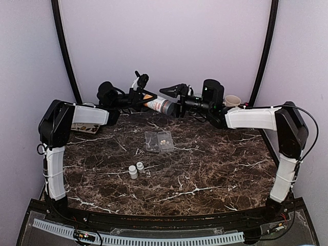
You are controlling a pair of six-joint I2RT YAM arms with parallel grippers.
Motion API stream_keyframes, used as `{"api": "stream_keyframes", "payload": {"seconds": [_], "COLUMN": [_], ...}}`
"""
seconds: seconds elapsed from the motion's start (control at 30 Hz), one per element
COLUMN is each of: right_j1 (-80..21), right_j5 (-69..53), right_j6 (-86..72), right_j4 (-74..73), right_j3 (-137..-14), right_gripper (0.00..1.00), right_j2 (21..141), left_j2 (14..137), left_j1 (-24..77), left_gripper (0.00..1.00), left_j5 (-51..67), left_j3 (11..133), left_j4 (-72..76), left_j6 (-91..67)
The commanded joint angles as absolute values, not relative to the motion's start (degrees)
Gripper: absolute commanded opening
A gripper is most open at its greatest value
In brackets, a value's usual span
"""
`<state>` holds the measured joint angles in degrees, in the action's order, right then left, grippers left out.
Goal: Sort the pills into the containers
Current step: Close the lid of the pill bottle on the pill bottle, then screw the lid of the pill bottle onto the pill bottle.
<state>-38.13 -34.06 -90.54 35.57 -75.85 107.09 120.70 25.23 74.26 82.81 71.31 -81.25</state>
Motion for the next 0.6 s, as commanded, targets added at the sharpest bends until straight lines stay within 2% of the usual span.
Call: {"api": "stream_keyframes", "payload": {"seconds": [0.0, 0.43, 0.57], "right_j1": [-36.6, -36.3, -36.4], "right_j5": [-30.1, -27.0, -22.5], "right_j6": [-85.2, -70.9, -59.4], "right_j4": [37.0, 22.8, 12.6], "right_j3": [-76.7, -79.2, -82.1], "right_gripper": [0.67, 0.68, 0.68], "right_j2": [102.8, 100.8, 99.4], "left_j2": [120.8, 121.2, 121.2], "left_j1": [24.9, 24.4, 24.2], "left_gripper": [0.00, 0.00, 0.00], "left_j5": [76.4, 74.4, 73.6], "left_j3": [82.3, 82.3, 82.2], "left_j4": [73.6, 72.6, 72.3], "left_j6": [-83.1, -83.5, -83.6]}}
